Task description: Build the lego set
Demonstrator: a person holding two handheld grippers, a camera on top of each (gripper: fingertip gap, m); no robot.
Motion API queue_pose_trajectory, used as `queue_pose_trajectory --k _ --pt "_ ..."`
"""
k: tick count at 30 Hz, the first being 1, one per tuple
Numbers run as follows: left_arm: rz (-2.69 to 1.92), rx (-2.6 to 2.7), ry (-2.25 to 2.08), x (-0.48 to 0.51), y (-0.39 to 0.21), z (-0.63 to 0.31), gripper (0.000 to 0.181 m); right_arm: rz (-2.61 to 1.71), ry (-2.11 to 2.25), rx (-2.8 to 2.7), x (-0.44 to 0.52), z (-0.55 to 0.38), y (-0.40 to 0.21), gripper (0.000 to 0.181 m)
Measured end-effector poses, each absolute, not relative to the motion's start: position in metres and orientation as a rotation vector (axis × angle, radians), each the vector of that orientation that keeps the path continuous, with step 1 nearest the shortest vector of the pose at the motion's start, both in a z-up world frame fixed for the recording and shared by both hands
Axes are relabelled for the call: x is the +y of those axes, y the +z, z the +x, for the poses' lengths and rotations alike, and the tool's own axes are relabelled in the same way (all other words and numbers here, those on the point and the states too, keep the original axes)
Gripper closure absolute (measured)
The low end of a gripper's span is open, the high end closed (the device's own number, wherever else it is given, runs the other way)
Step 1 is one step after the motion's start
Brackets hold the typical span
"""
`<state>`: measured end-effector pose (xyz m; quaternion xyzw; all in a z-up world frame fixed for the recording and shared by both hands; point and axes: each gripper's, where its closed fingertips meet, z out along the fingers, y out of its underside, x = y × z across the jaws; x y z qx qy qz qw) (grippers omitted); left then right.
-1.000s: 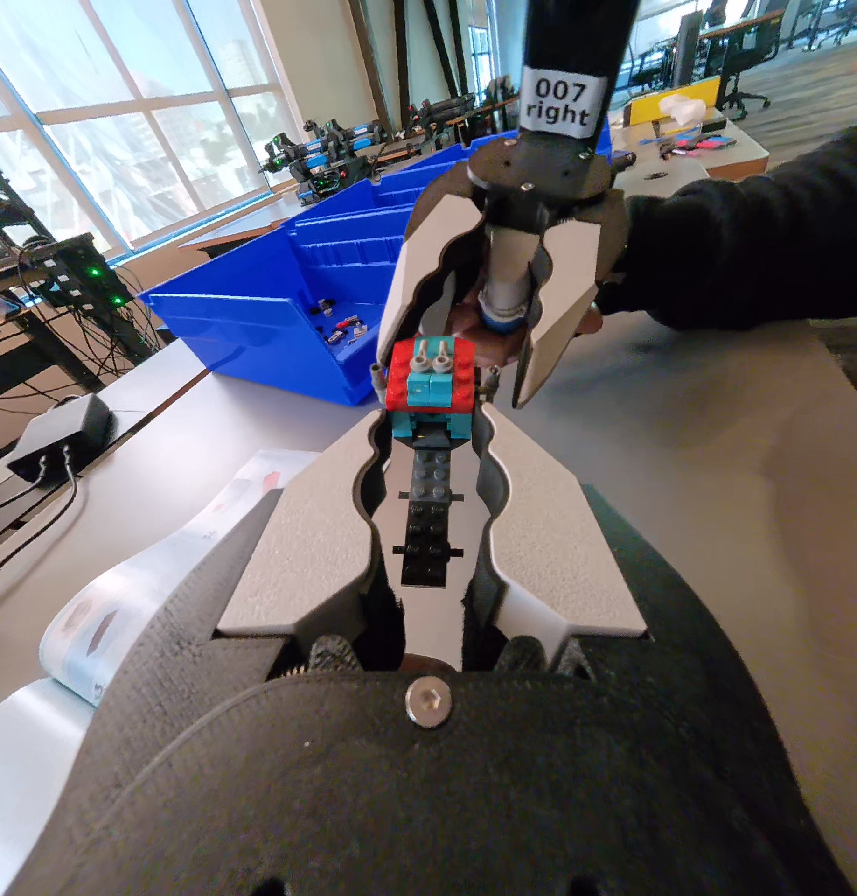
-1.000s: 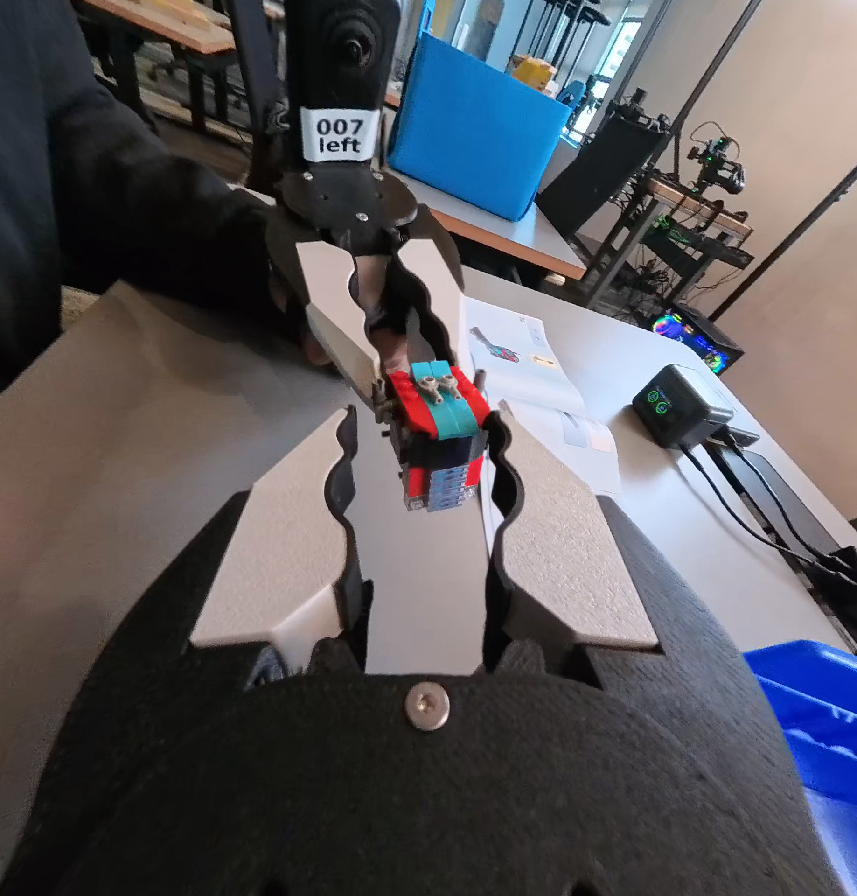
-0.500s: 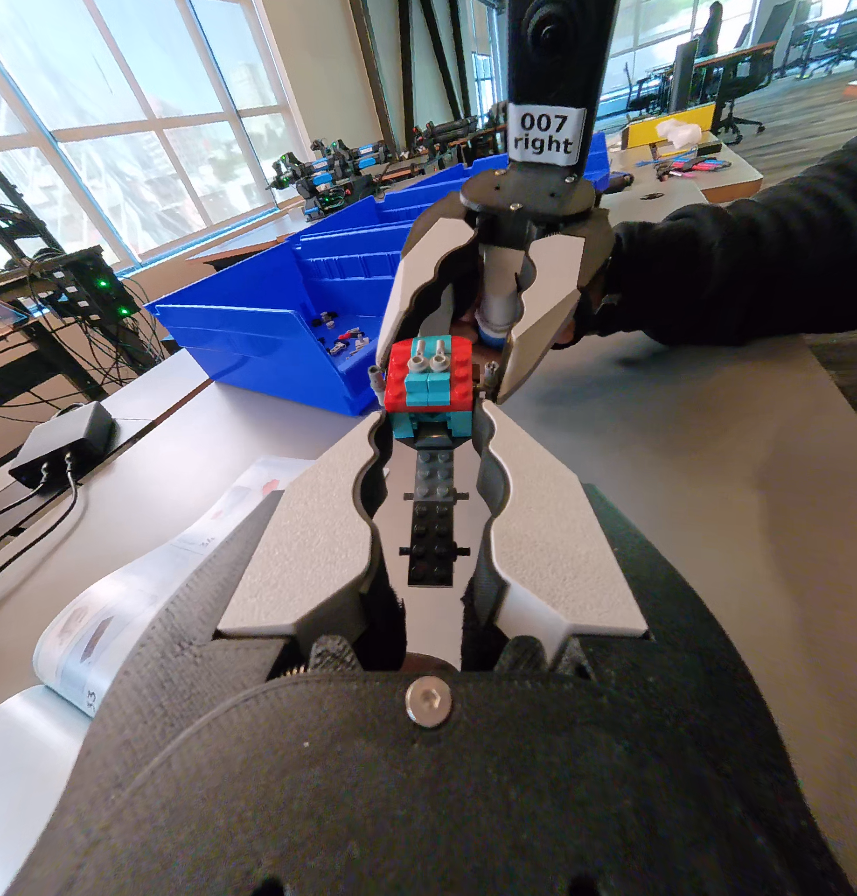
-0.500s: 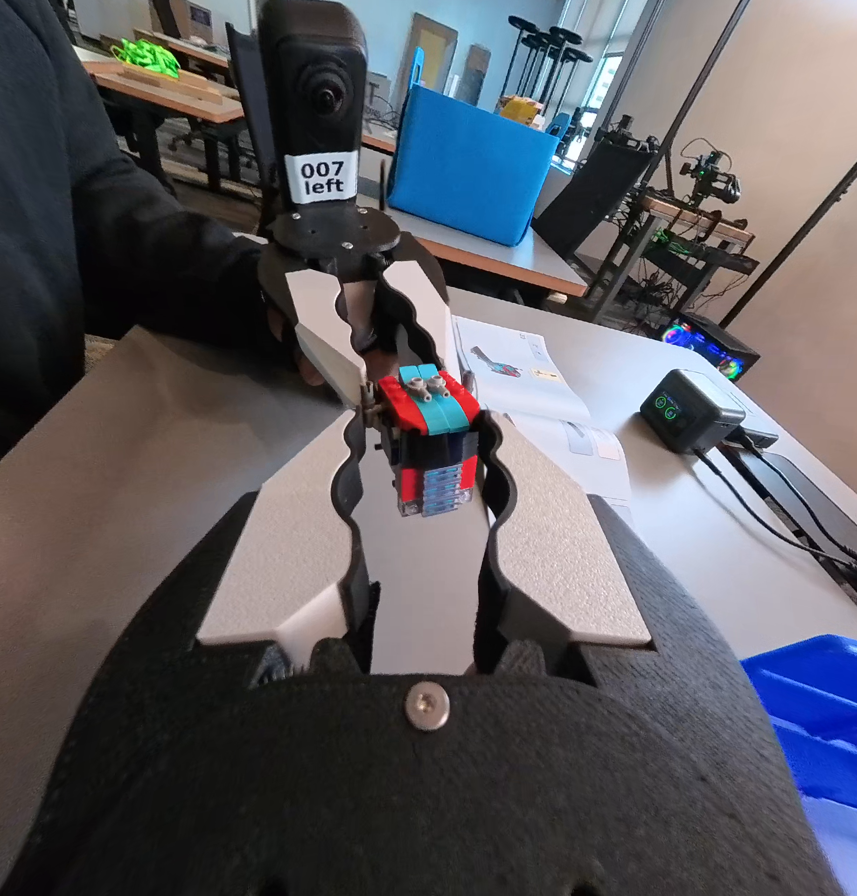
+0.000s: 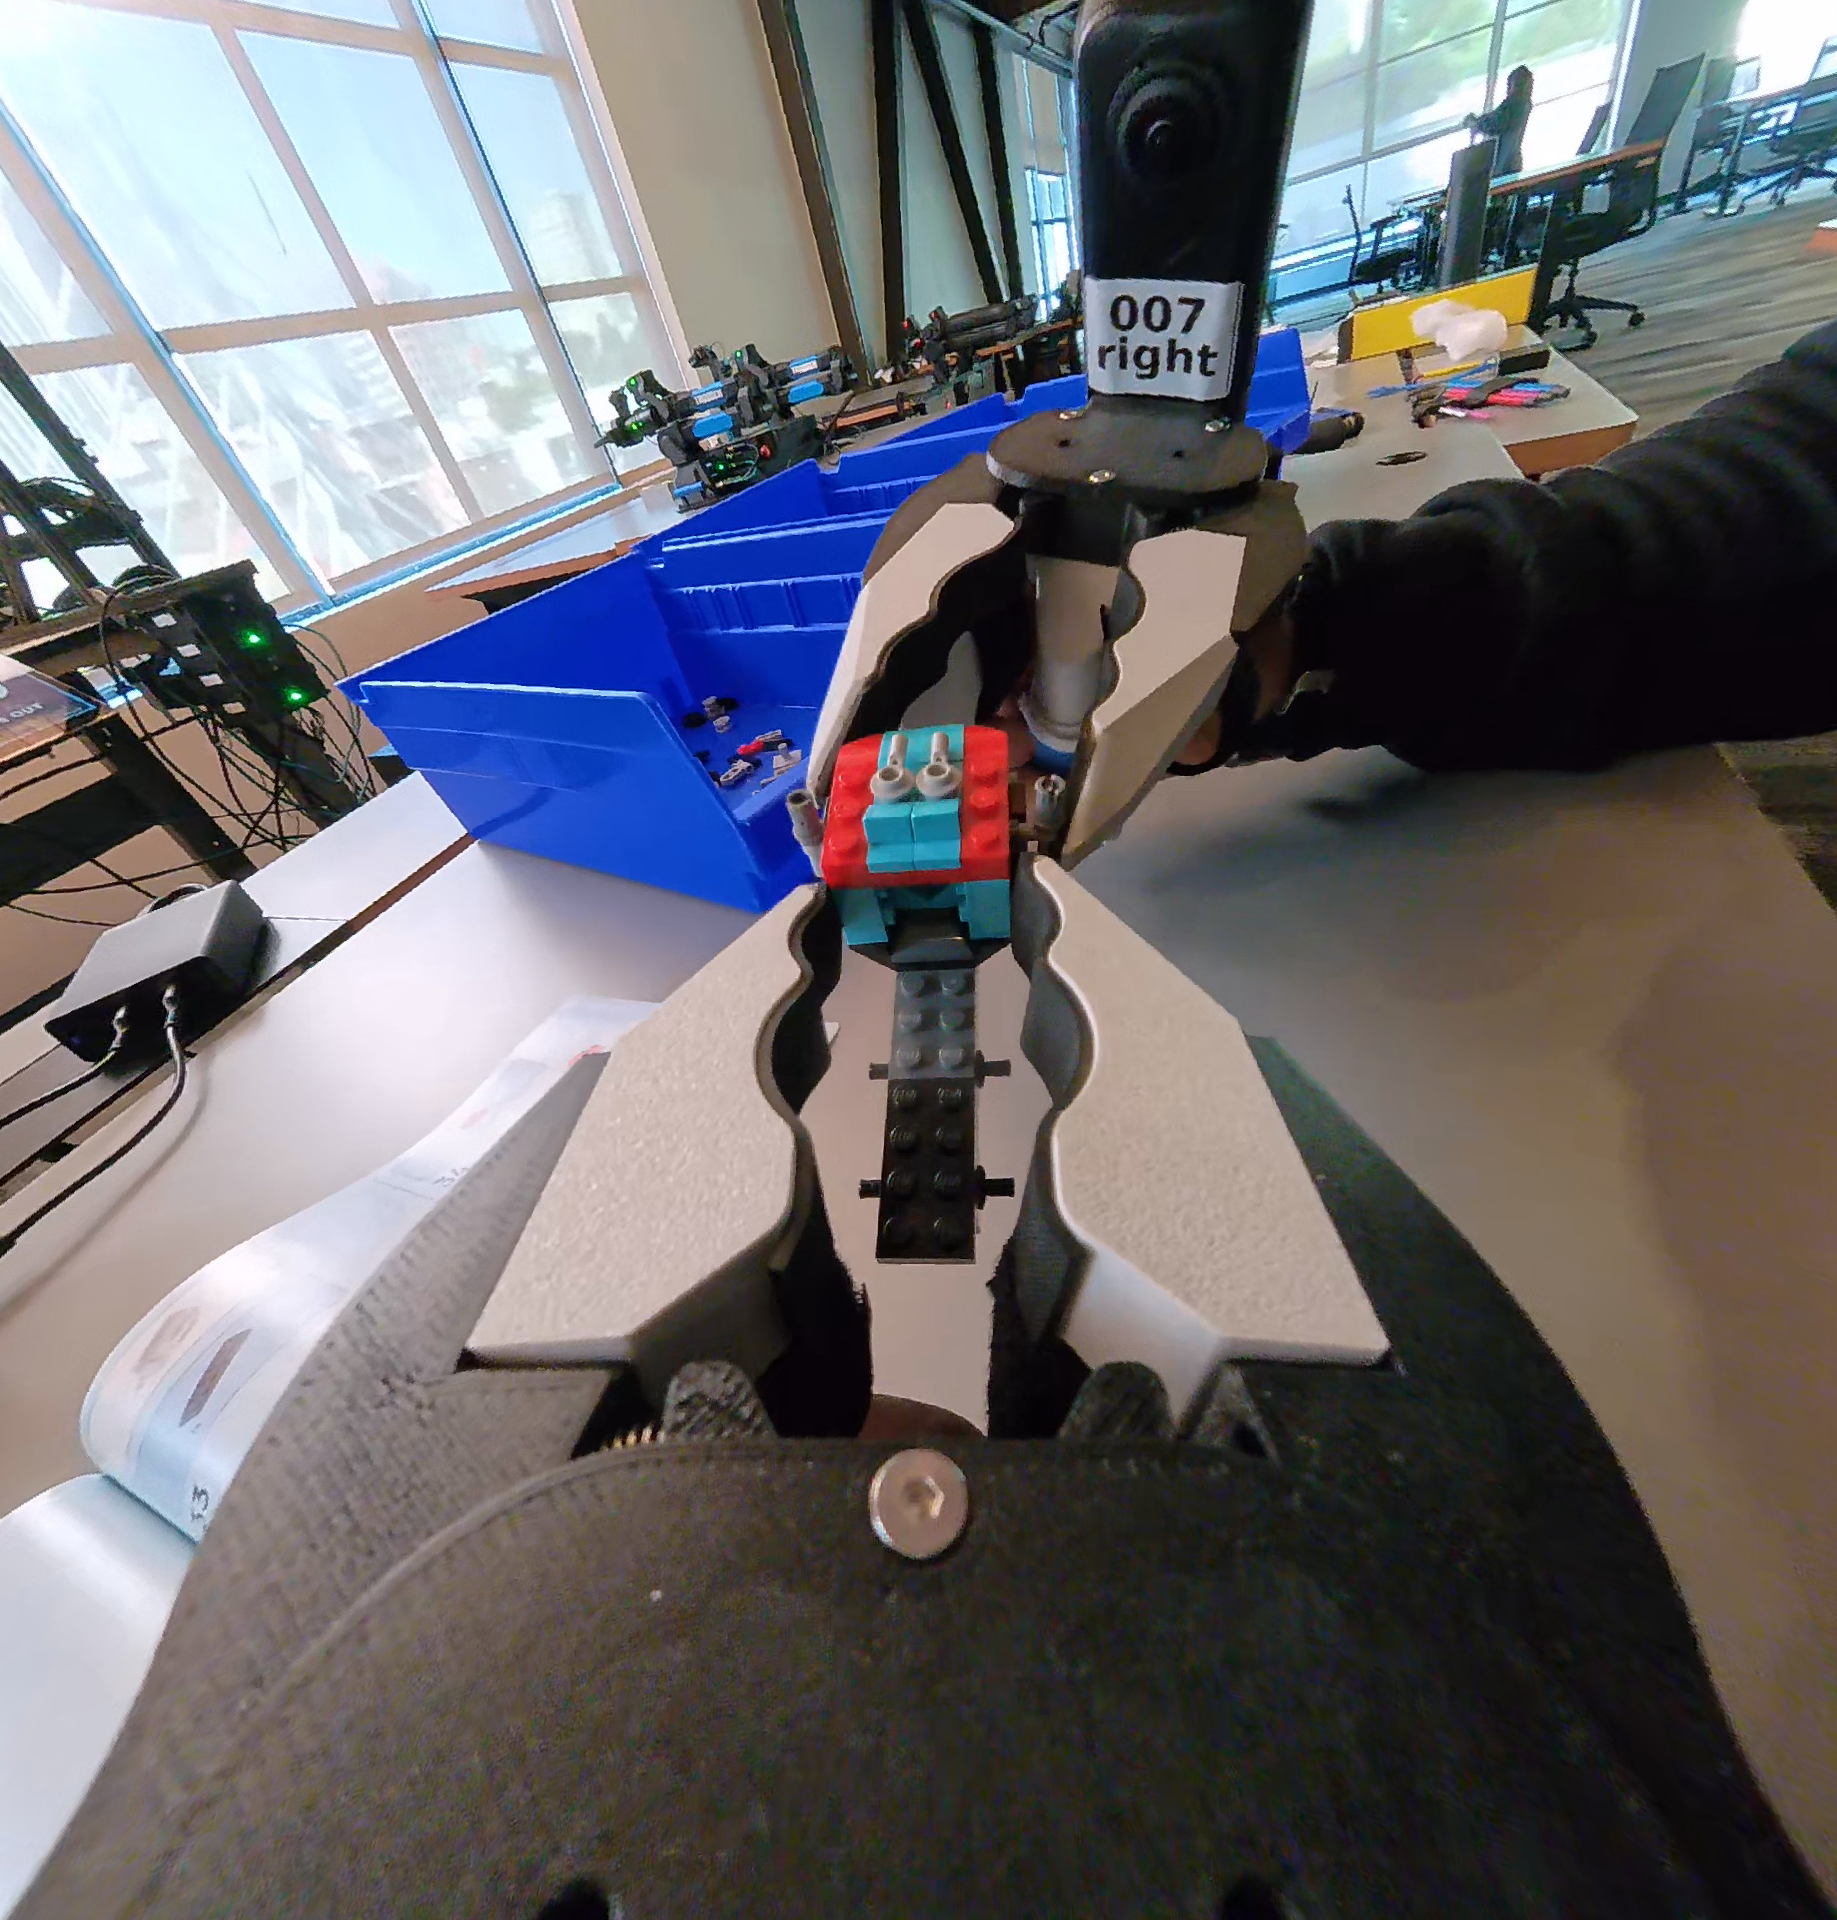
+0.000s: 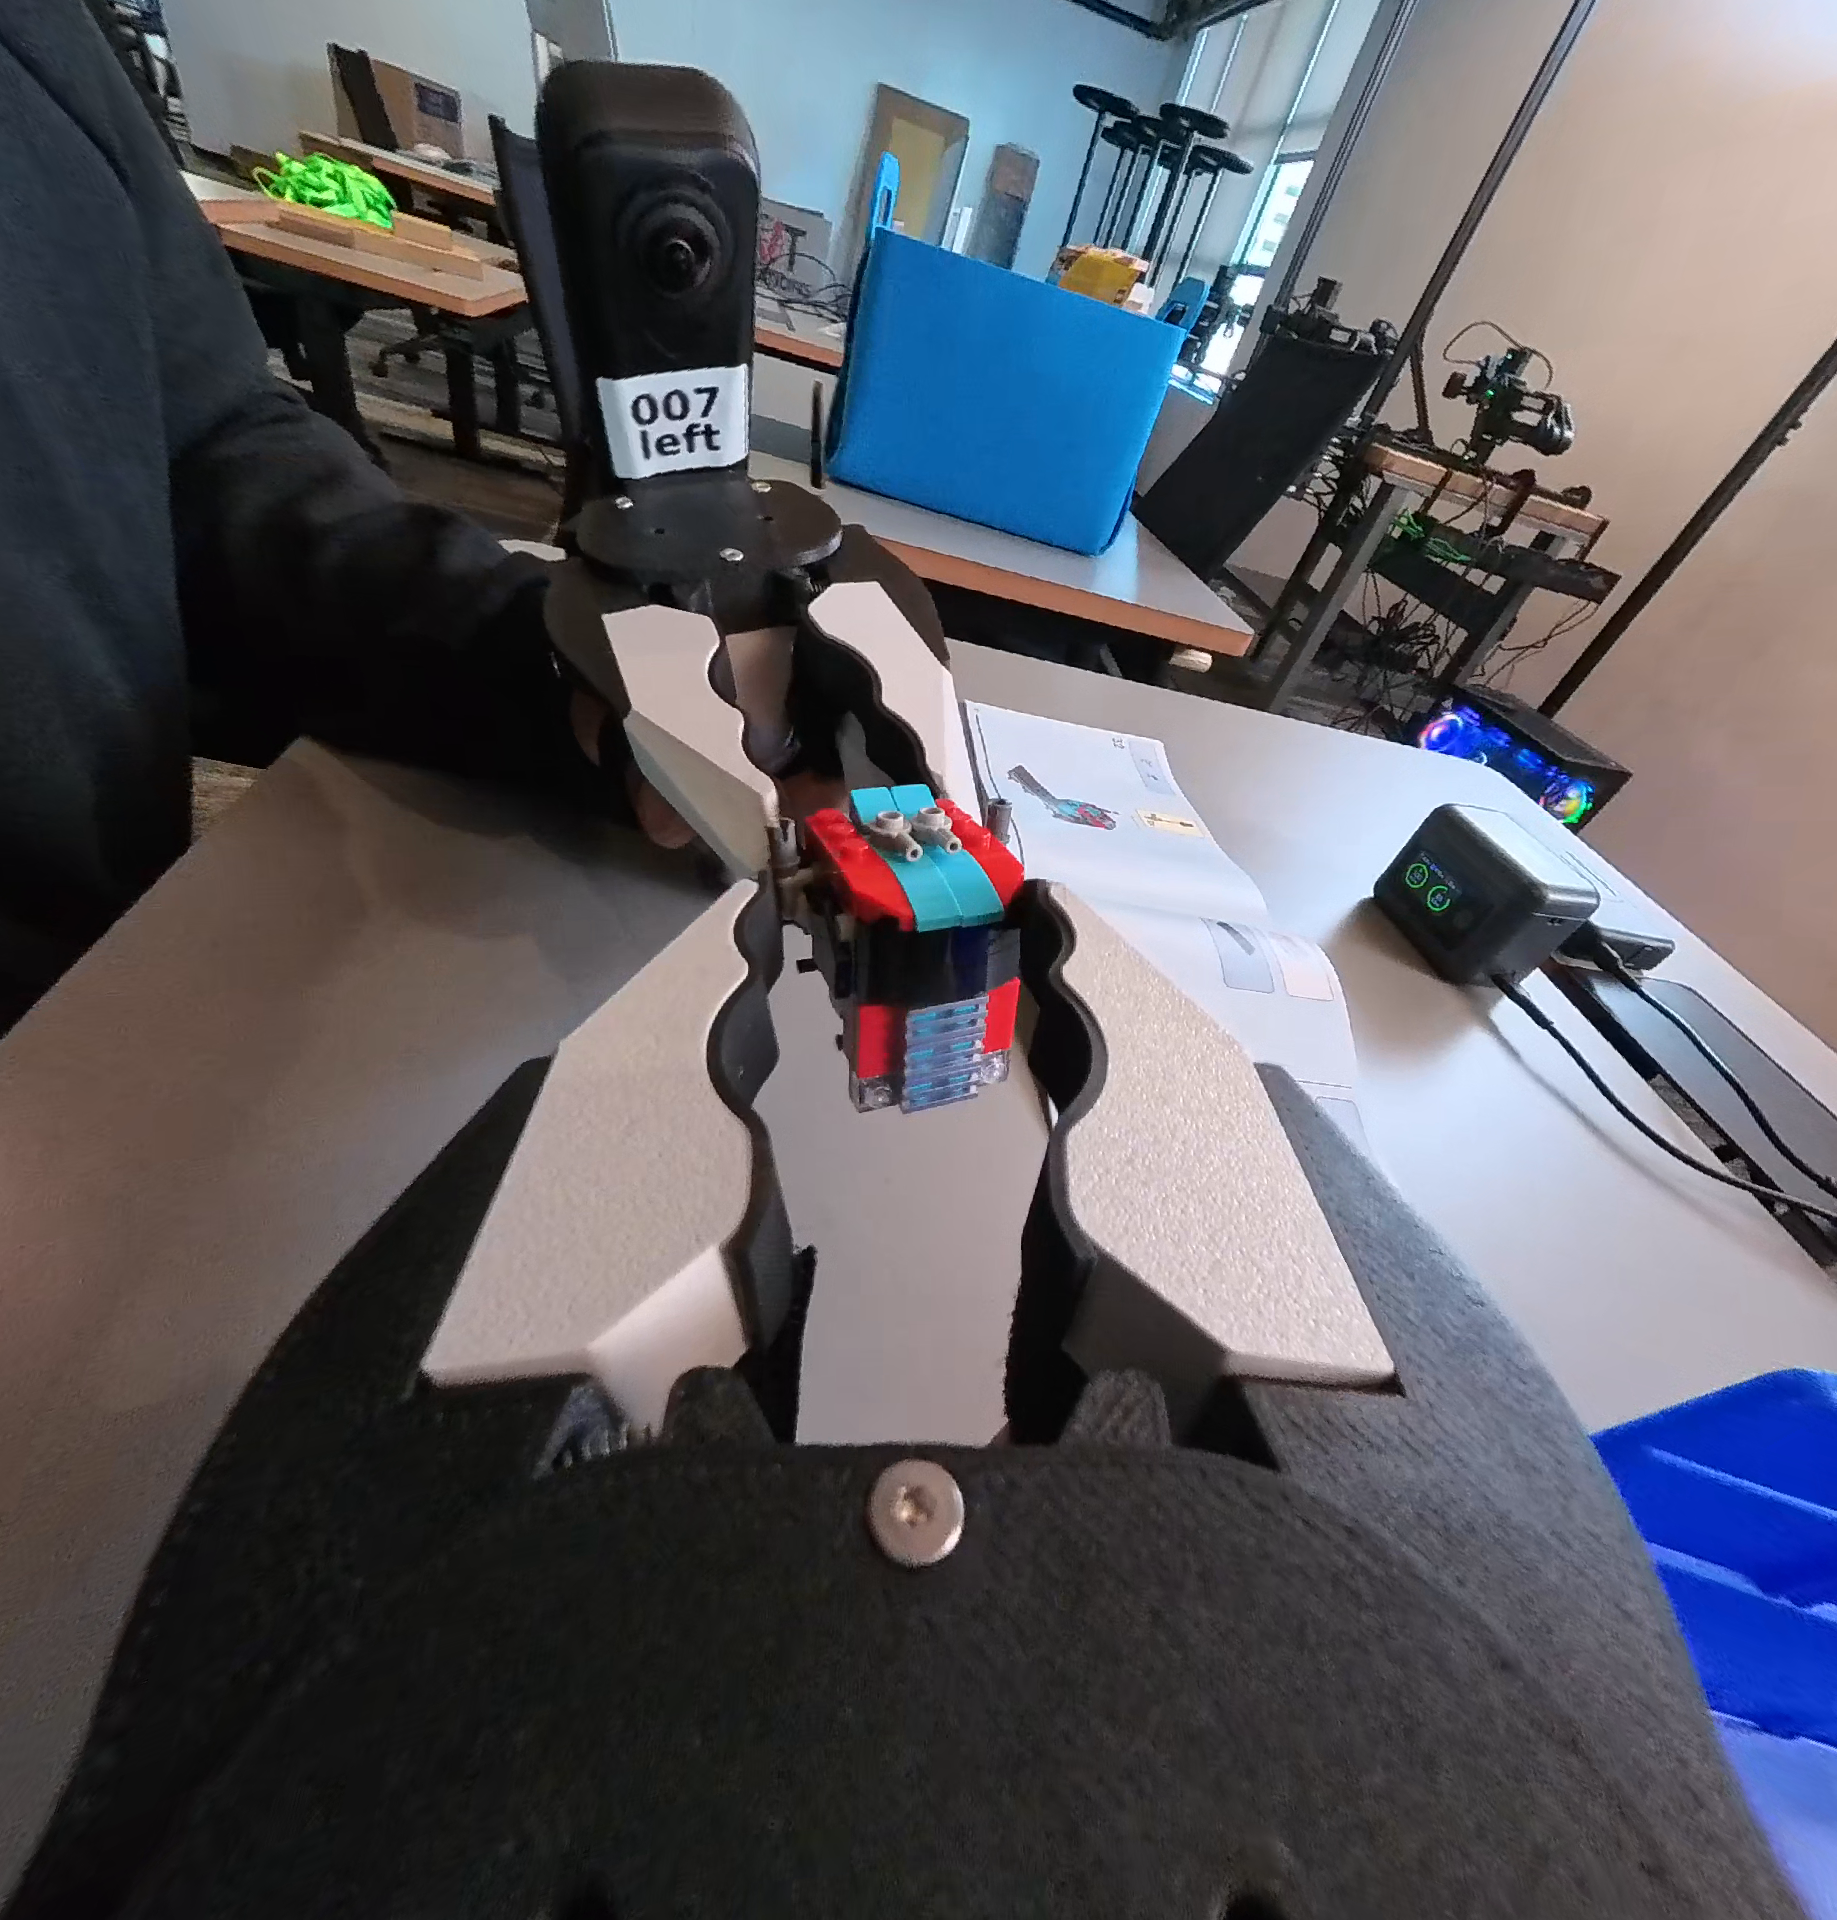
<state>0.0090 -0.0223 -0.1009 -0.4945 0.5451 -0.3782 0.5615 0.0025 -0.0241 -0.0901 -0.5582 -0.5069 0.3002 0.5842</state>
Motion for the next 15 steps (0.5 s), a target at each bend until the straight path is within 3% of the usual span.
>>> queue_pose_trajectory --k 15 --pt "-1.124 1.276 -0.897 -0.0253 -0.0959 0.0081 0.148 -1.309 0.778 -1.161 -0.0270 0.0025 -0.0860 0.135"
